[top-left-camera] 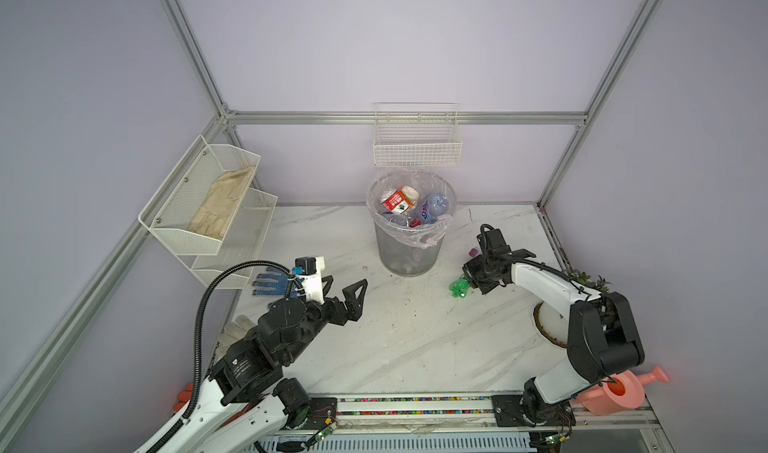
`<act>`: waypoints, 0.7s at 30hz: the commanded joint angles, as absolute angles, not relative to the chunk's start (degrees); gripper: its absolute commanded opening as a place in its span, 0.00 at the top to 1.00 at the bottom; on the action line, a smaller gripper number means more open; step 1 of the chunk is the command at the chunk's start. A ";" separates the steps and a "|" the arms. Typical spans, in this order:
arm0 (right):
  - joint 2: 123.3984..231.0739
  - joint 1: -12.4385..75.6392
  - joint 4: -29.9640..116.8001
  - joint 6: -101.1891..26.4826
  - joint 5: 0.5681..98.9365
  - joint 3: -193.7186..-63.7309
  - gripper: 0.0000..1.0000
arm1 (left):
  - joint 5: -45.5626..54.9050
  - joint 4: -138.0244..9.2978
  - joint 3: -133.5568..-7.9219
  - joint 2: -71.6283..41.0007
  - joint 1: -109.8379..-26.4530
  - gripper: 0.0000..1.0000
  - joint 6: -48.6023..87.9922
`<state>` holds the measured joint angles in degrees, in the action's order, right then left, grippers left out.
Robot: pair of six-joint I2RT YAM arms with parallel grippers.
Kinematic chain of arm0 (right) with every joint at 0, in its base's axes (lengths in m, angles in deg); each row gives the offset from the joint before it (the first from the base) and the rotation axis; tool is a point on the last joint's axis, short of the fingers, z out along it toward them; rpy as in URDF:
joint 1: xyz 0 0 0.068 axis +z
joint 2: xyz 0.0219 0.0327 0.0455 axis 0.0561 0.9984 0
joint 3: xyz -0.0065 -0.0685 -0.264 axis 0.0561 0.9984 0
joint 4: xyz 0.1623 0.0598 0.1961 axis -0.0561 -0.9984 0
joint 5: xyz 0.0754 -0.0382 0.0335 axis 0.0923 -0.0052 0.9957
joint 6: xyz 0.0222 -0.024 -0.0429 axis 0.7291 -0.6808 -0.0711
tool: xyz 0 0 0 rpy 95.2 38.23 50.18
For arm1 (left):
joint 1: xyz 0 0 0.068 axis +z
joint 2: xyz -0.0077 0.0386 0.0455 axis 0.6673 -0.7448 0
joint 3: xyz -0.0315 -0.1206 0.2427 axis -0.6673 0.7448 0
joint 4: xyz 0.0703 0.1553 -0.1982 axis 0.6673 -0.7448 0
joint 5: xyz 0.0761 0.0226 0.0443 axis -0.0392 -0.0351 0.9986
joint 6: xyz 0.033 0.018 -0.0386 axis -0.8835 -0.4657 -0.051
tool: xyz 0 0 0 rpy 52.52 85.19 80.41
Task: Throw the plastic bottles in the bin
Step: 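Grasp the green yellow-capped bottle with the right gripper and lift it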
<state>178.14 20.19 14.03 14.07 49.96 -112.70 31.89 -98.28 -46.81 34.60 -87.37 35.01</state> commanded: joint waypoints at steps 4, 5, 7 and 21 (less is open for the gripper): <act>168.99 20.09 14.90 12.34 49.71 -115.26 1.00 | 32.46 -97.90 -46.91 34.96 -87.59 0.00 34.99; 168.45 20.02 16.02 10.97 50.08 -115.64 1.00 | 32.50 -98.00 -46.92 34.97 -87.59 0.00 34.93; 163.93 20.08 19.86 7.52 51.72 -116.43 1.00 | 32.49 -98.14 -46.97 35.08 -87.65 0.00 35.06; 159.83 24.19 25.13 -11.20 57.98 -145.60 1.00 | 32.76 -99.08 -46.29 36.24 -87.60 0.00 35.59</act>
